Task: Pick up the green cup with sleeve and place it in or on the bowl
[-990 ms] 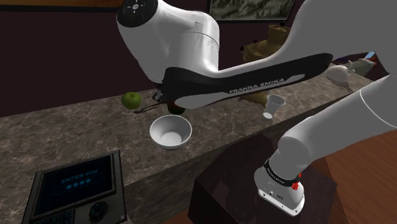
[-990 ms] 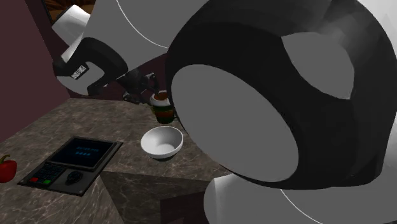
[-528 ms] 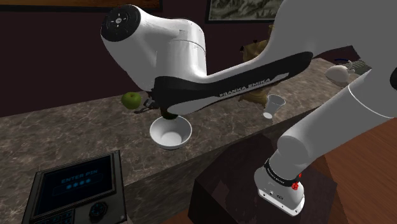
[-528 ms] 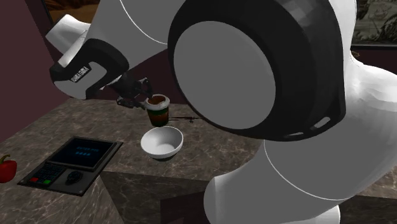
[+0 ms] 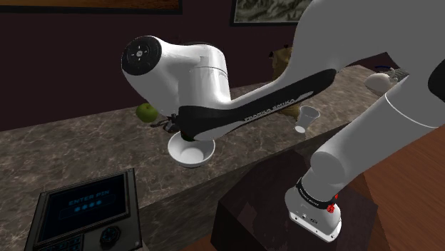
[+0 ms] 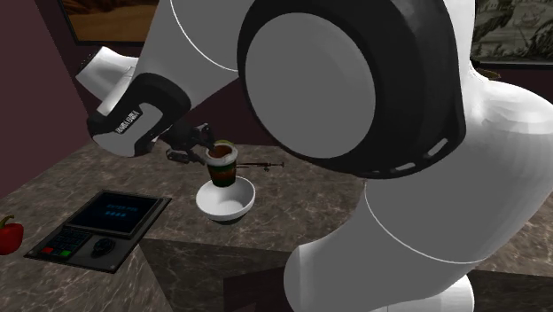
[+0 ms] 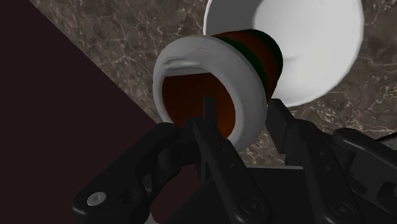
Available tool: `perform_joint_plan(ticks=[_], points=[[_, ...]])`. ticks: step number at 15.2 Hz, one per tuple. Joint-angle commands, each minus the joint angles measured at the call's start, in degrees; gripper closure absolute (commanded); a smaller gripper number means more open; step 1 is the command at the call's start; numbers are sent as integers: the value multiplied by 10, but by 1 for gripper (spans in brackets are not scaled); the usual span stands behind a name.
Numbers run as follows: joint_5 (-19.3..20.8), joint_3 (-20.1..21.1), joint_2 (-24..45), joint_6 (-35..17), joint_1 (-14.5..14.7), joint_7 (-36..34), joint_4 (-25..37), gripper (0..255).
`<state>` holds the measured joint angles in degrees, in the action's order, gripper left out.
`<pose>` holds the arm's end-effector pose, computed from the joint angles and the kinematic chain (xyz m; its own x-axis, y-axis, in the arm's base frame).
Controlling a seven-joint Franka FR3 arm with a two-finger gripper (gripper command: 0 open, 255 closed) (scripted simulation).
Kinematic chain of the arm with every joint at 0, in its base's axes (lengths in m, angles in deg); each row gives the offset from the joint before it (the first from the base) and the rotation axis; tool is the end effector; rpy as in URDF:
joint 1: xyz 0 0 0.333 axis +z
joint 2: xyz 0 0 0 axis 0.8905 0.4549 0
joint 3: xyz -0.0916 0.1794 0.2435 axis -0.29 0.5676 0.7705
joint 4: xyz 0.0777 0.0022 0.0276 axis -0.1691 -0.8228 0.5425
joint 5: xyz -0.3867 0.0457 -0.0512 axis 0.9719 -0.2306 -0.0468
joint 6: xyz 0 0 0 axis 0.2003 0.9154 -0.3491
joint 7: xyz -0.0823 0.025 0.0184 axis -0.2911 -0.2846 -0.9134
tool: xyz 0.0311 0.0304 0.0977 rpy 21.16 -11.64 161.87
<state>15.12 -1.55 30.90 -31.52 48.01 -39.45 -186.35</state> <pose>0.3947 0.3259 0.4392 0.9359 0.3015 0.1822 0.1708 -0.8406 0.5140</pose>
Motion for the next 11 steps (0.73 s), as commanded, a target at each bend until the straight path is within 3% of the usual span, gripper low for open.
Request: perform_joint_plan(ticks=[1,11], points=[[12,6,12,-9,-3,-15,-7,255],[67,22,64,-38,-9,-76,-33,255]])
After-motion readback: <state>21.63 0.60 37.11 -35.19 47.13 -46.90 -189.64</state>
